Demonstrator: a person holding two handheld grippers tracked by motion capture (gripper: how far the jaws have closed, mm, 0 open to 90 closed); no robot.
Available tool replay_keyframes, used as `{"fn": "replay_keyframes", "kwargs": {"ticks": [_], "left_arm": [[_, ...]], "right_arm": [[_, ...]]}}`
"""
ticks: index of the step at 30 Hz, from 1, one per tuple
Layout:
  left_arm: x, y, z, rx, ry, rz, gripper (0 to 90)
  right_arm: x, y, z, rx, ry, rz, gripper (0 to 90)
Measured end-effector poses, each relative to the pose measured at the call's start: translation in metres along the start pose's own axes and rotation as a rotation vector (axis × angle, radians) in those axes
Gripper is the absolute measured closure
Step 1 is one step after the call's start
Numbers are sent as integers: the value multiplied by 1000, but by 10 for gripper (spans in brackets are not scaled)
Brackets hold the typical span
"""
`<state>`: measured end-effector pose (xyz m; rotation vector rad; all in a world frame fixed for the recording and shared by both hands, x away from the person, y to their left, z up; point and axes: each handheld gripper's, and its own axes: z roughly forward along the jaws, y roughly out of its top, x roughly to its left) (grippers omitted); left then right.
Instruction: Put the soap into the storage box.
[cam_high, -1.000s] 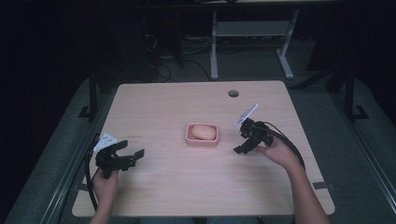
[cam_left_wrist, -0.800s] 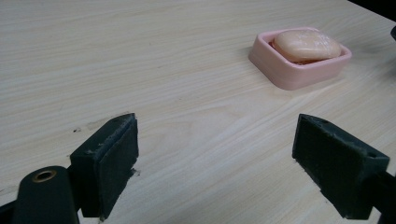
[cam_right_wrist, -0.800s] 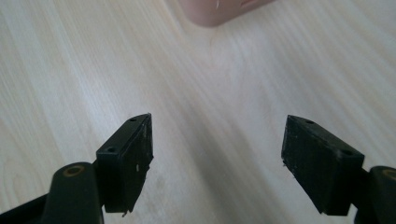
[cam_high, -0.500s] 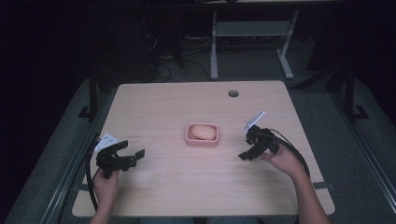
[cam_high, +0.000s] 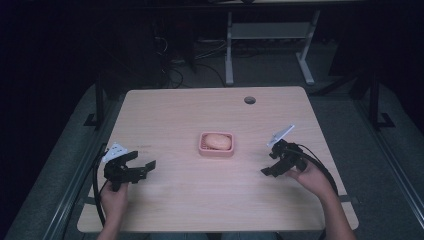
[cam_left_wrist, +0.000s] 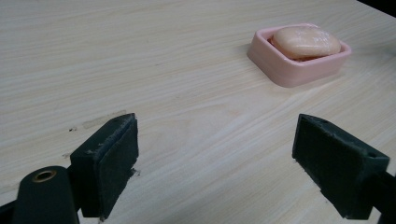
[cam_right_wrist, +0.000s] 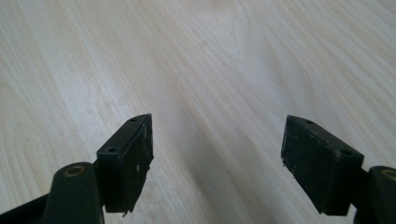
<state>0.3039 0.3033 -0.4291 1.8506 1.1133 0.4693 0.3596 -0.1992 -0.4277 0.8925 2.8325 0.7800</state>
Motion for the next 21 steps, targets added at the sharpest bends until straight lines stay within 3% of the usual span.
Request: {"fn": "replay_keyframes", "kwargs": {"ticks": [13, 21], "left_arm": [[-1, 0, 1, 2, 0, 2, 142], [-2, 0, 1, 7, -3, 7, 142]], "right_arm": [[2, -26, -1, -12, 1, 26, 246], [15, -39, -7, -36, -10, 21, 246]]}}
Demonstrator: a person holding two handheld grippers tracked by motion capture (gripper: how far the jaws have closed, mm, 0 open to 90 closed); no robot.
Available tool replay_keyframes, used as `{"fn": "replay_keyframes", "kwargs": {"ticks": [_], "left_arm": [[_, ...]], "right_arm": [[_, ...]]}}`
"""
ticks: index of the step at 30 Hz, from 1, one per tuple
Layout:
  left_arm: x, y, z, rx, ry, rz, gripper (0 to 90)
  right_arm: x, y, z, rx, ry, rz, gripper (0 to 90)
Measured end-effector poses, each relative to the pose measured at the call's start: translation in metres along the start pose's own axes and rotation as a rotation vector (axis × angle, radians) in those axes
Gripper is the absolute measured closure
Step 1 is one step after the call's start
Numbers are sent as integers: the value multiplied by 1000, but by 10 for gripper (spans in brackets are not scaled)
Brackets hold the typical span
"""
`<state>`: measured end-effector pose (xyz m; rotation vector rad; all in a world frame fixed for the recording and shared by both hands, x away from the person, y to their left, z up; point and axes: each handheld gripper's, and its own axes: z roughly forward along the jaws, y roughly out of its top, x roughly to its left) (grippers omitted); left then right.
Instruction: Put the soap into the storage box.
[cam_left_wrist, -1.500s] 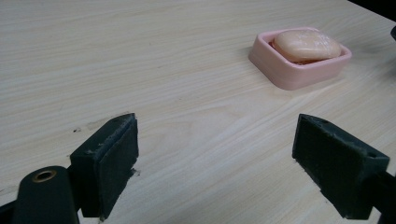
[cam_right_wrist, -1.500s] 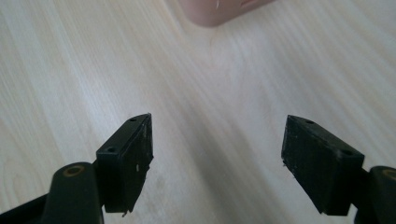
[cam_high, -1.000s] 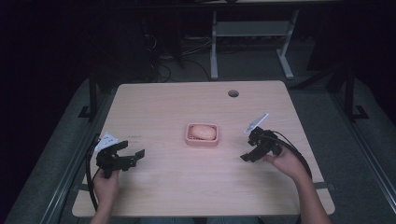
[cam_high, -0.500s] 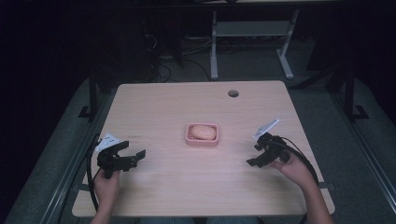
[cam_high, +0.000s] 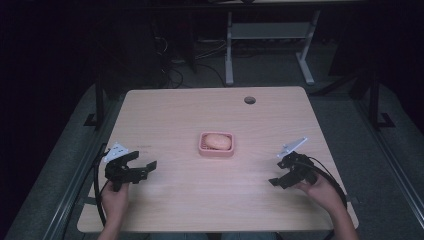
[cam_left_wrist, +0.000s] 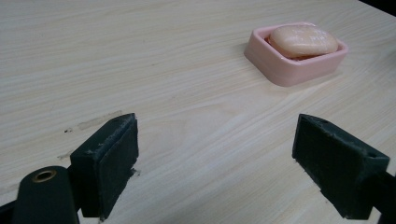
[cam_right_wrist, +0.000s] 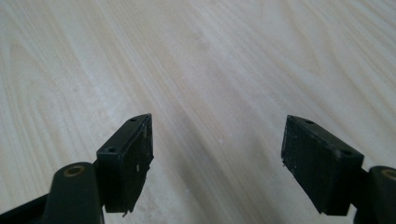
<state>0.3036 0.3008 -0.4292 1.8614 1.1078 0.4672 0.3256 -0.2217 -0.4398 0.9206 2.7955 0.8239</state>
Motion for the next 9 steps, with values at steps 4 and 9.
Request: {"fn": "replay_keyframes", "kwargs": {"ticks": [4, 9], "left_arm": [[-1, 0, 1, -1, -2, 0, 142], [-1, 1, 2, -4, 0, 3, 142]], "right_arm": [[5, -7, -3, -14, -3, 3, 245], [11, -17, -5, -27, -13, 17, 239]]}}
